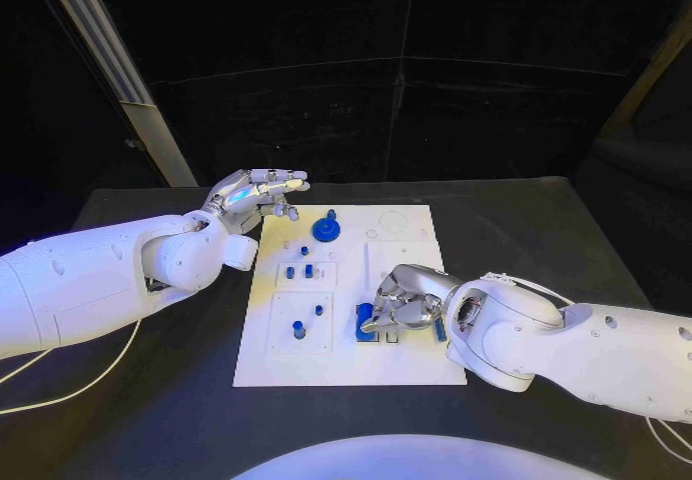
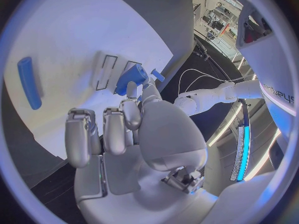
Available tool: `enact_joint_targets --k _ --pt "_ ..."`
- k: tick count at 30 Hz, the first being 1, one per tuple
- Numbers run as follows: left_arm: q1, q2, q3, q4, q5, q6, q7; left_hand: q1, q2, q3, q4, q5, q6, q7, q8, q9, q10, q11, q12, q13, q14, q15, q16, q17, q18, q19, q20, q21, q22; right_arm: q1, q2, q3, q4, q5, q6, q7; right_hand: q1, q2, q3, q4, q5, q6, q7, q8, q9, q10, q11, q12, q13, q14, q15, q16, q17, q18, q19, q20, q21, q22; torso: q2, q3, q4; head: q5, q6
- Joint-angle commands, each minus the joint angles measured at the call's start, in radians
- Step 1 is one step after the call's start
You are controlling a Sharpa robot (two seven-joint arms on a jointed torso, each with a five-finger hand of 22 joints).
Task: Assemble the parts on the task board
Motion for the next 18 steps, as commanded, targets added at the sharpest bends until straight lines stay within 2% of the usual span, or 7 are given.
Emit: enact_joint_targets --k 1,7,18 --pt "0.001 0.0 0.001 0.001 -0.003 0.014 -0.004 0.002 0.006 -0.003 -0.003 0.004 -0.008 -0.003 0.003 0.0 -0.008 -0.001 0.003 -0.001 -0.007 -0.002 0.006 -0.001 0.014 0.006 0.002 -0.004 -0.001 -0.001 -0.002 -0.003 -0.005 -0.019 0.058 -0.028 0.012 -0.003 0.001 -0.006 -0.009 0.007 0.0 0.005 0.001 0.006 -0.007 0.007 -0.001 0.053 -0.008 0.007 0.002 -0.011 0.057 -0.008 0.004 0.199 0.0 0.0008 -0.001 0.002 -0.001" --pt "0.001 -0.001 0.001 0.0 -0.003 0.016 -0.006 0.004 0.007 -0.003 -0.004 0.005 -0.008 -0.003 0.004 0.0 -0.01 -0.001 0.005 -0.002 -0.008 -0.002 0.007 -0.002 0.015 0.006 0.002 -0.004 -0.002 -0.001 -0.008 -0.003 -0.001 -0.015 0.081 -0.021 0.008 -0.005 -0.002 -0.006 -0.013 0.008 0.0 0.005 0.002 0.007 -0.007 0.007 -0.001 0.053 -0.008 0.007 0.002 -0.012 0.058 -0.009 0.005 0.2 -0.001 0.0006 -0.0002 0.0 -0.001" --pt "0.001 -0.002 0.0 0.0 -0.024 0.022 -0.008 0.004 0.006 -0.003 -0.004 0.005 -0.009 -0.003 0.005 0.0 -0.01 -0.001 0.005 -0.002 -0.008 -0.002 0.007 -0.003 0.015 0.006 0.002 -0.004 -0.002 -0.001 -0.035 -0.003 0.006 -0.013 0.085 -0.023 0.01 -0.005 0.0 -0.008 -0.008 0.009 -0.001 0.006 0.002 0.008 -0.008 0.009 0.001 0.053 -0.008 0.008 0.003 -0.012 0.058 -0.009 0.005 0.2 -0.001 0.0009 -0.0012 0.001 0.001"
